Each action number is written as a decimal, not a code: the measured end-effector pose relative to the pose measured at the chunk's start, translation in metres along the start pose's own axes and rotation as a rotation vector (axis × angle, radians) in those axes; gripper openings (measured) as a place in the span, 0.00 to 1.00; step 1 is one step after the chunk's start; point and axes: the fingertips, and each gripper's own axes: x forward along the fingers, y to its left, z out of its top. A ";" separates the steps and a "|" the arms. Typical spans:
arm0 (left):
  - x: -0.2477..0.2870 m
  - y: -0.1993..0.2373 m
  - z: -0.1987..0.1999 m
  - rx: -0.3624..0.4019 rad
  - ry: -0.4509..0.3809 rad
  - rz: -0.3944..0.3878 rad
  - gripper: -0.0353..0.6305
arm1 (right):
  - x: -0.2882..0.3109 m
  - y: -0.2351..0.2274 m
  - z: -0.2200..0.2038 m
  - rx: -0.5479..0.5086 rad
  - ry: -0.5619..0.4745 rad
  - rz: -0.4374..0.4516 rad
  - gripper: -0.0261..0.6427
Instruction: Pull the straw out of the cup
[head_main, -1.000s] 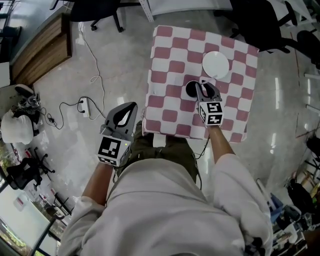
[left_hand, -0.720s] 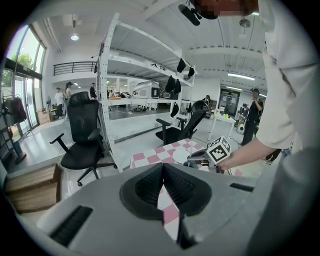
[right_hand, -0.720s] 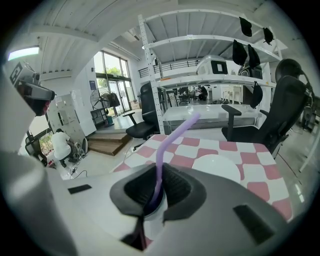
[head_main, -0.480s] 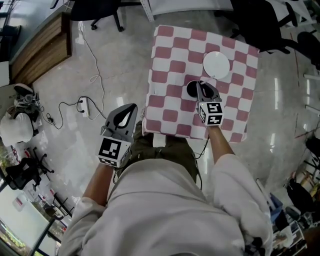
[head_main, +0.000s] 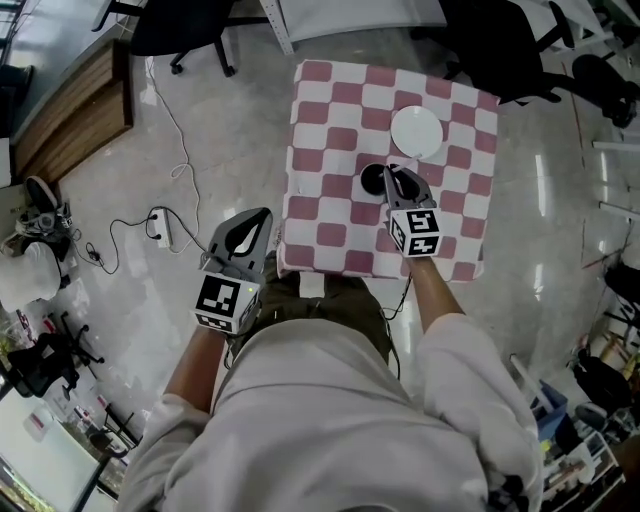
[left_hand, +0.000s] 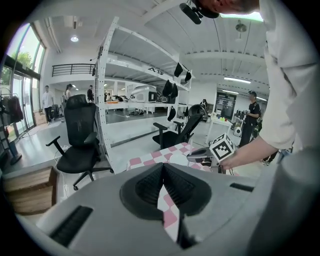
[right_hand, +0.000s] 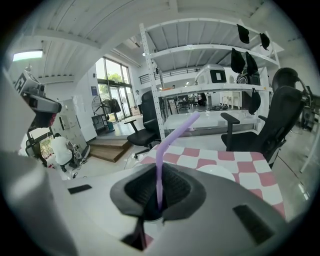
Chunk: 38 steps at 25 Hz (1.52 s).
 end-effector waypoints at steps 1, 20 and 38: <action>0.001 -0.001 0.002 0.004 -0.005 -0.006 0.06 | -0.004 0.001 0.005 0.000 -0.010 -0.001 0.09; 0.016 -0.030 0.044 0.061 -0.108 -0.137 0.06 | -0.102 0.018 0.103 -0.004 -0.205 -0.045 0.09; 0.019 -0.068 0.072 0.128 -0.174 -0.248 0.06 | -0.204 0.039 0.153 0.057 -0.379 -0.083 0.09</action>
